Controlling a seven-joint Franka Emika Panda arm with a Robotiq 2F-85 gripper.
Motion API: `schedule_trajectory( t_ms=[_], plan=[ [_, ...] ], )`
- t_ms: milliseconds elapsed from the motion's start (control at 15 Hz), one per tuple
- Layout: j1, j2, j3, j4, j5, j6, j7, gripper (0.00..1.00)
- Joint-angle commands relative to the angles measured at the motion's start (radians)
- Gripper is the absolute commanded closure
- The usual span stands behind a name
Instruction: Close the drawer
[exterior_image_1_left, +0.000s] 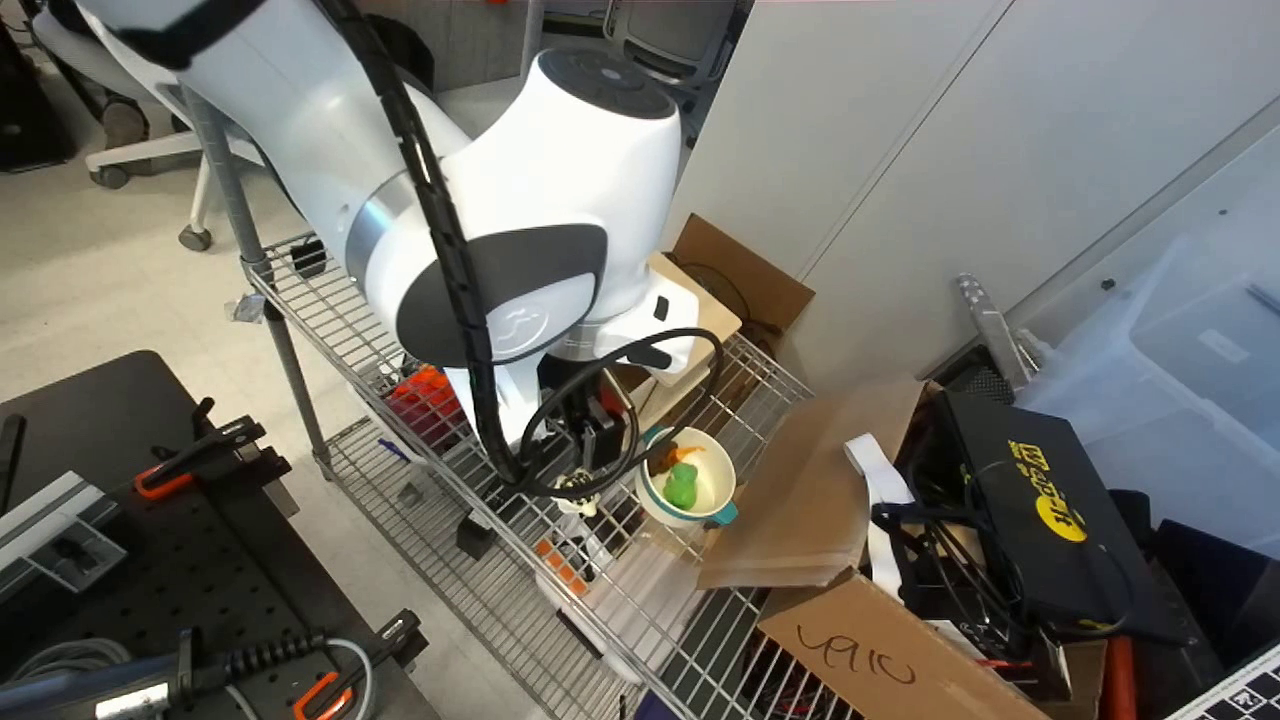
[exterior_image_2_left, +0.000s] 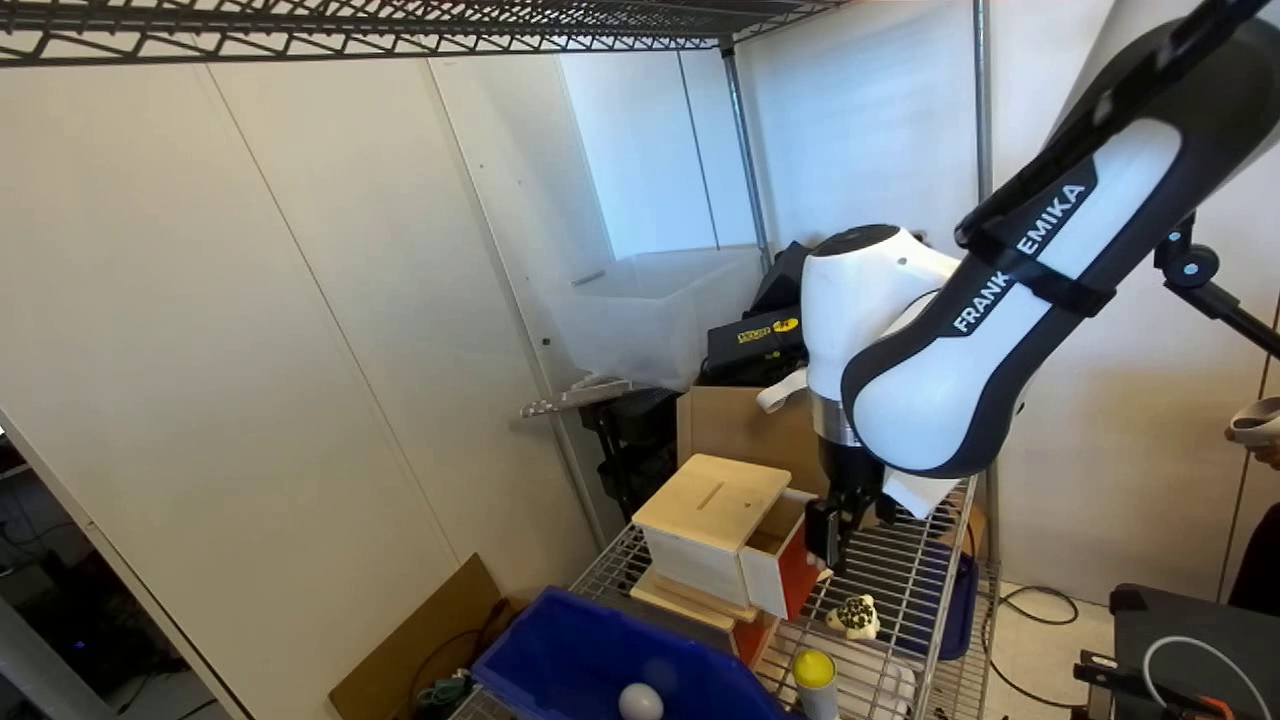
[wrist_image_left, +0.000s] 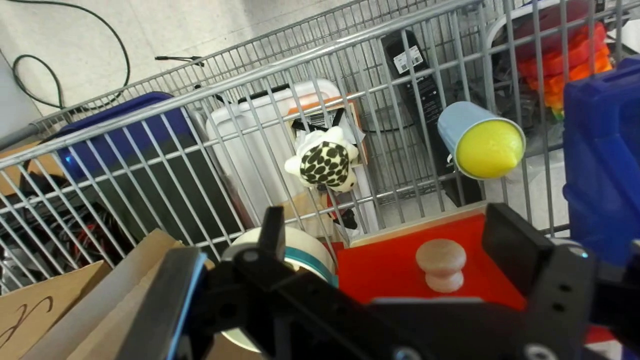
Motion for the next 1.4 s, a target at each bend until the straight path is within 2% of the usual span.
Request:
schedule_trajectory(
  t_ms=[0,1333],
  plan=[
    [0.020,0.025,-0.014,0.047,-0.027,-0.038,0.035,0.00],
    [0.045,0.044,-0.010,0.104,-0.024,-0.049,0.057,0.00]
  ],
)
